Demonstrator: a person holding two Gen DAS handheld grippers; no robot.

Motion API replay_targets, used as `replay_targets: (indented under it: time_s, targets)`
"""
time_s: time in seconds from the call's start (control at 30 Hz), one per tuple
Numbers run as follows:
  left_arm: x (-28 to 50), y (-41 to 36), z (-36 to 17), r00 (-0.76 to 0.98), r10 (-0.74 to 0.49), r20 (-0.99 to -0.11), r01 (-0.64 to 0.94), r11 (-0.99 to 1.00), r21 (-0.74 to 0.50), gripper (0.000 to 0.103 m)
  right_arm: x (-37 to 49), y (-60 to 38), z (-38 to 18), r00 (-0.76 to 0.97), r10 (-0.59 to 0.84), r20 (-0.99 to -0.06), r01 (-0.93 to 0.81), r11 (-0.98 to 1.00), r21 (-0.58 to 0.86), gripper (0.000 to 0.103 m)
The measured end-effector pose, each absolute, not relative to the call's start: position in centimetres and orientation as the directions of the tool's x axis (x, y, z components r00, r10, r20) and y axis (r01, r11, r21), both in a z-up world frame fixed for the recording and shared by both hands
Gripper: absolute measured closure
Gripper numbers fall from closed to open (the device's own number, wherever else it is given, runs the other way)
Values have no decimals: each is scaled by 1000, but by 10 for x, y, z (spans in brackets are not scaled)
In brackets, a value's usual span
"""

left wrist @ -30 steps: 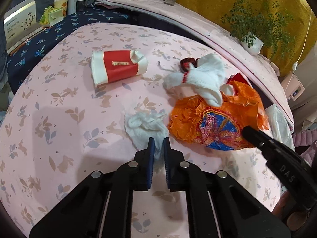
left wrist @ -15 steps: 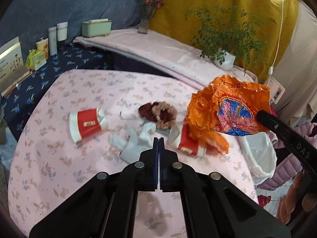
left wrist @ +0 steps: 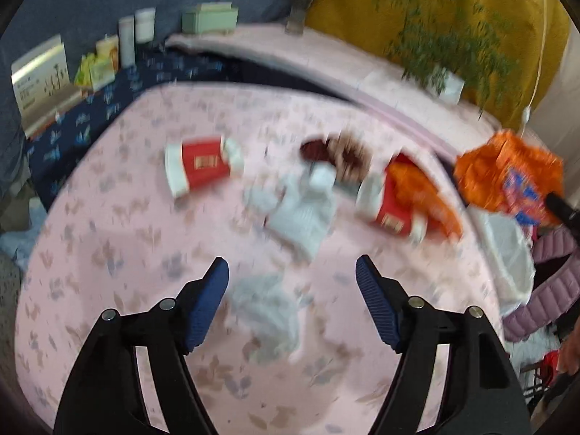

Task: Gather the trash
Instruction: 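Grasp the white tissue with the left gripper while the right gripper lifts the orange bag, then open both grippers over the bin, dropping the orange bag and tissue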

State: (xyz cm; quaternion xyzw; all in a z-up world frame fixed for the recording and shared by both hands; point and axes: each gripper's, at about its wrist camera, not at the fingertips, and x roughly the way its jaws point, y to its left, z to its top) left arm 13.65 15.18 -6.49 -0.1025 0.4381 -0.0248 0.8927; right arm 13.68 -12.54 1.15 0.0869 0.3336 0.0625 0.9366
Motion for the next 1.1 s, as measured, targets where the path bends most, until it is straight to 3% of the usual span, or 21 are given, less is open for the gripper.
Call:
replay_targets:
  time_s: [0.1,0.17,0.23,0.3,0.33,0.43,0.77,1.1]
  targets:
    - [139,152,-96,560,-114,-821,-76,979,-188,35,135,-121,-1,753,192,-629,-61,973,223,92]
    - [140,151,-110,533,-111,-839,-85,979,-183,44,134,-119,-7,744,200,-637,-64,971,230,92]
    - [142,149,-120,504,-128,-854,-79,978,-193,63,134,-116,-11,737,206,-643,-67,970,234,92]
    - [142,147,-121,511,-104,-853,-79,983,-167,71,133,-113,-13,733,210,-647,-69,969,236,92]
    - [142,144,-120,508,-110,-854,-67,984,-167,81,133,-112,-14,733,210,-647,-70,969,236,92]
    - [141,143,-111,514,-137,-847,-58,980,-193,90,133,-112,-12,737,210,-642,-71,969,235,92]
    - [147,89,-30,616,-270,-740,113,960,-256,91,134,-146,24,800,155,-579,-36,977,211,92]
    - [167,-29,29,633,-427,-645,351,902,-253,91,138,-220,55,840,7,-543,85,986,144,92]
